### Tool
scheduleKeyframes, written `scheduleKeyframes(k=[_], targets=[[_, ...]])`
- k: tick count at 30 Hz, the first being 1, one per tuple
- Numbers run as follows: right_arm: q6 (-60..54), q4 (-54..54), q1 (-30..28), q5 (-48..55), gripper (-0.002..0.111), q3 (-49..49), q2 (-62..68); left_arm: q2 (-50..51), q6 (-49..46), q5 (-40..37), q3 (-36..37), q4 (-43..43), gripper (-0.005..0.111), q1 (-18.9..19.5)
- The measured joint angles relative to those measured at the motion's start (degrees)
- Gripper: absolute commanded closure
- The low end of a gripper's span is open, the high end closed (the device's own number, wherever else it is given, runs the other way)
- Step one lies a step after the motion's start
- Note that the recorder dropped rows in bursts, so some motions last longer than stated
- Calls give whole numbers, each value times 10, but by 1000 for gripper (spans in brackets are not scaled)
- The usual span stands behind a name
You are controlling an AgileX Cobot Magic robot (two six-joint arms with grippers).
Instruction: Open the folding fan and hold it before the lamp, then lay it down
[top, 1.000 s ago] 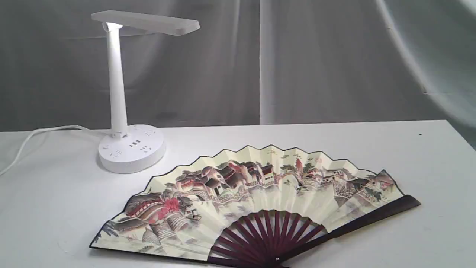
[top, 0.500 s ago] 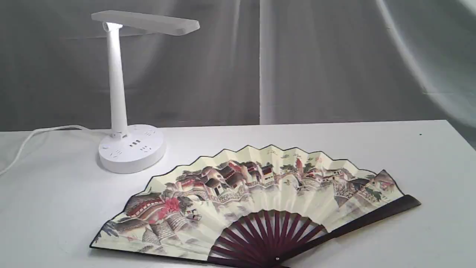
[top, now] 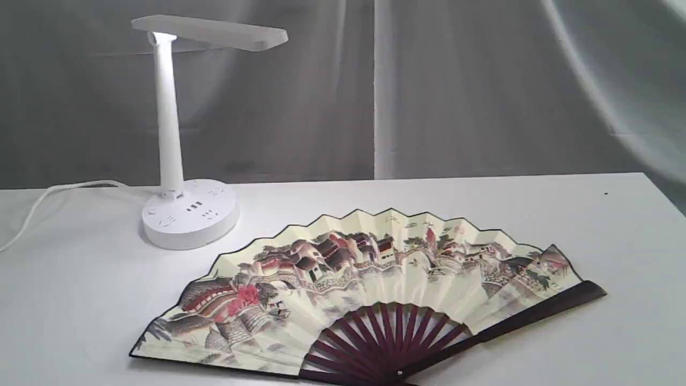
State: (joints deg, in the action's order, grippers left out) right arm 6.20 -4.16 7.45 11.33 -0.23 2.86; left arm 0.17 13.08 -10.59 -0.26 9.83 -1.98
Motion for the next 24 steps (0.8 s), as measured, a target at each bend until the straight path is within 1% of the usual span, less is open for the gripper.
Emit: scheduleKeyframes(k=[6,13,15,24], targets=[[0,2,0,-31,108,0,0,0,0,0,0,0,107,0],[1,83,0,-32,108,0,0,0,0,0,0,0,107,0],[2,91,0,-29,108,0,0,0,0,0,0,0,107,0],[2,69,0,-29,108,0,0,0,0,0,0,0,107,0]])
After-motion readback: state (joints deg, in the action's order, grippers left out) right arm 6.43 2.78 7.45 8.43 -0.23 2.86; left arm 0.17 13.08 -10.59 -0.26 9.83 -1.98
